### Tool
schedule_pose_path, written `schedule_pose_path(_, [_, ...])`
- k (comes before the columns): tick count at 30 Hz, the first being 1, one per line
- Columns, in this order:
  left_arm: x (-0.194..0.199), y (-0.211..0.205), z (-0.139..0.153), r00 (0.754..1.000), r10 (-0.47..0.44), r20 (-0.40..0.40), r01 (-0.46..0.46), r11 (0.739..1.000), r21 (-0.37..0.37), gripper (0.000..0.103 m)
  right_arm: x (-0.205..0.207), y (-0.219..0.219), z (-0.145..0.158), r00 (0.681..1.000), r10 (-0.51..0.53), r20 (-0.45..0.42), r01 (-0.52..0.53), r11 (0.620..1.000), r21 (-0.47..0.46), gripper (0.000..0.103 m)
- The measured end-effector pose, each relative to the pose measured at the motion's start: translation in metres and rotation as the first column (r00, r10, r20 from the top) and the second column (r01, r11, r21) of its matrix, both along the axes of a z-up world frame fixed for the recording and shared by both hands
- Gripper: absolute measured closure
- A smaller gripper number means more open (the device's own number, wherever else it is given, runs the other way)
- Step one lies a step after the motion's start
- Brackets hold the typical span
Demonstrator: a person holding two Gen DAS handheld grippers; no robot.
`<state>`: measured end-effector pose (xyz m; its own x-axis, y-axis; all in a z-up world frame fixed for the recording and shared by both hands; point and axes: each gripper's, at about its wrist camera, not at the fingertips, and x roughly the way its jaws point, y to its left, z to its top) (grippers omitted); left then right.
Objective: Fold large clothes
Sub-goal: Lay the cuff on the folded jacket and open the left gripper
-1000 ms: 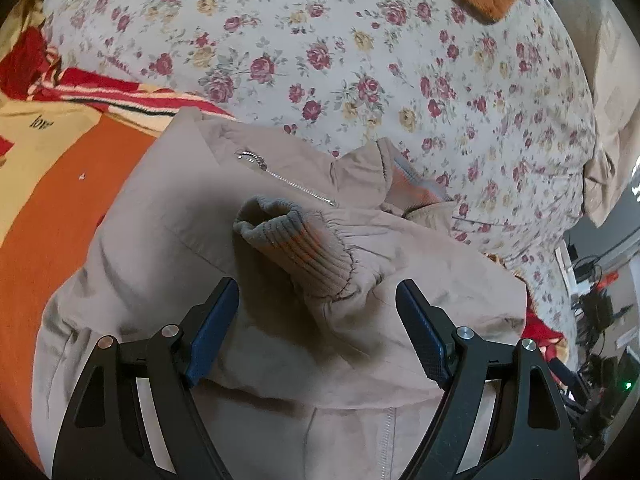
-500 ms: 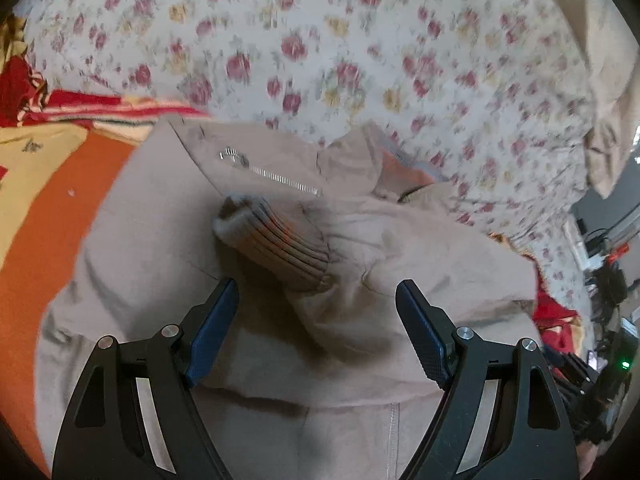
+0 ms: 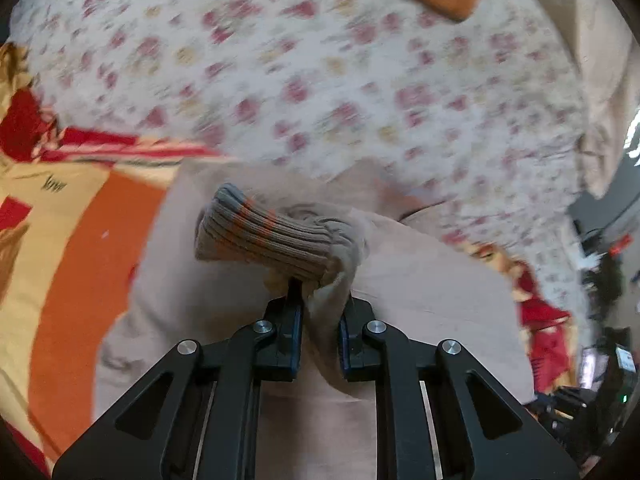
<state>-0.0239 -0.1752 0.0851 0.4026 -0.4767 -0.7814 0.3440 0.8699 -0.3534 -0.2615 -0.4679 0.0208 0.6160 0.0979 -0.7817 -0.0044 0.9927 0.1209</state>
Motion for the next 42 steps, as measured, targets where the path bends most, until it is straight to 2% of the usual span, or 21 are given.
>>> schedule_pose_path(2, [0.001,0.006,-0.02,1.0,-0.002,-0.031,0.002,1.0,0.0,0.09,0.01,0.015,-0.017,0.996,0.031,-0.078,-0.035,0.998,-0.057,0.1])
schedule_pose_path(4, [-0.002,0.004,-0.039,0.999,-0.009,-0.052,0.01,1.0,0.004,0.09,0.009,0.008,-0.011,0.998,0.012,-0.061,-0.012,1.0,-0.009,0.099])
schedule_pose_path(6, [-0.005,-0.001,-0.045,0.998,-0.015,-0.055,0.017,0.999,0.038,0.09,0.001,-0.01,0.005,1.0,-0.019,0.009,0.018,0.994,0.103,0.08])
schedule_pose_path(8, [-0.006,-0.006,-0.042,0.999,-0.027,-0.025,0.028,0.998,0.056,0.09,-0.008,-0.036,0.016,0.991,-0.11,0.078,0.09,0.968,0.233,0.013])
schedule_pose_path(9, [-0.006,-0.007,-0.041,0.999,-0.027,-0.017,0.028,0.998,0.058,0.09,-0.008,-0.046,0.016,0.981,-0.172,0.093,0.141,0.951,0.277,0.008])
schedule_pose_path(12, [-0.005,-0.006,-0.037,1.0,-0.013,-0.017,0.014,0.999,0.033,0.09,0.007,-0.075,-0.001,0.962,-0.274,-0.013,0.254,0.873,0.416,0.011])
schedule_pose_path(14, [-0.004,-0.006,-0.039,1.0,-0.004,-0.018,0.005,1.0,0.025,0.09,0.015,-0.087,-0.01,0.943,-0.333,-0.019,0.298,0.815,0.497,0.011])
schedule_pose_path(16, [-0.004,-0.008,-0.043,1.0,-0.004,-0.018,0.004,0.999,0.035,0.09,0.038,-0.092,-0.02,0.923,-0.382,-0.043,0.351,0.793,0.498,0.012])
schedule_pose_path(18, [-0.005,-0.013,-0.045,1.0,-0.008,-0.014,0.009,0.999,0.046,0.088,0.053,-0.09,-0.032,0.928,-0.37,-0.052,0.343,0.787,0.513,0.025])
schedule_pose_path(20, [-0.008,-0.017,-0.045,1.0,-0.023,0.005,0.023,0.998,0.059,0.078,0.069,-0.082,-0.043,0.945,-0.321,-0.068,0.308,0.795,0.522,0.057])
schedule_pose_path(22, [-0.009,-0.02,-0.044,0.999,-0.033,0.025,0.031,0.997,0.07,0.069,0.079,-0.067,-0.047,0.952,-0.3,-0.053,0.293,0.851,0.437,0.077])
schedule_pose_path(24, [-0.009,-0.021,-0.042,0.998,-0.036,0.048,0.032,0.996,0.086,0.059,0.077,-0.059,-0.035,0.947,-0.321,0.003,0.304,0.9,0.313,0.084])
schedule_pose_path(25, [-0.008,-0.021,-0.042,0.998,-0.032,0.06,0.026,0.995,0.095,0.052,0.075,-0.059,-0.029,0.937,-0.347,0.038,0.328,0.913,0.243,0.096])
schedule_pose_path(26, [-0.008,-0.021,-0.044,0.997,-0.024,0.076,0.015,0.994,0.112,0.043,0.073,-0.059,-0.024,0.919,-0.387,0.078,0.375,0.917,0.135,0.1])
schedule_pose_path(27, [-0.007,-0.021,-0.046,0.996,-0.014,0.088,0.003,0.991,0.132,0.04,0.071,-0.063,-0.024,0.899,-0.424,0.108,0.422,0.905,0.04,0.1])
schedule_pose_path(30, [-0.002,-0.018,-0.057,0.998,-0.001,0.058,-0.009,0.986,0.164,0.039,0.071,-0.08,-0.04,0.909,-0.417,0.011,0.408,0.895,0.179,0.1])
schedule_pose_path(34, [-0.006,-0.004,-0.039,0.997,0.043,0.061,-0.051,0.991,0.127,0.039,0.047,-0.075,-0.012,0.889,-0.453,0.073,0.434,0.881,0.19,0.096])
schedule_pose_path(37, [-0.012,0.009,-0.021,0.992,0.077,0.099,-0.086,0.992,0.093,0.039,0.025,-0.05,0.009,0.924,-0.354,0.141,0.333,0.93,0.156,0.088])
schedule_pose_path(38, [-0.014,0.013,-0.017,0.99,0.089,0.107,-0.098,0.992,0.083,0.039,0.022,-0.04,0.008,0.94,-0.313,0.134,0.294,0.946,0.139,0.077])
schedule_pose_path(40, [-0.018,0.017,-0.011,0.987,0.112,0.119,-0.121,0.99,0.07,0.039,0.018,-0.021,-0.003,0.965,-0.251,0.08,0.24,0.962,0.128,0.067])
schedule_pose_path(42, [-0.021,0.019,-0.005,0.982,0.13,0.137,-0.138,0.989,0.057,0.039,0.02,-0.008,-0.013,0.977,-0.212,0.04,0.208,0.975,0.083,0.066])
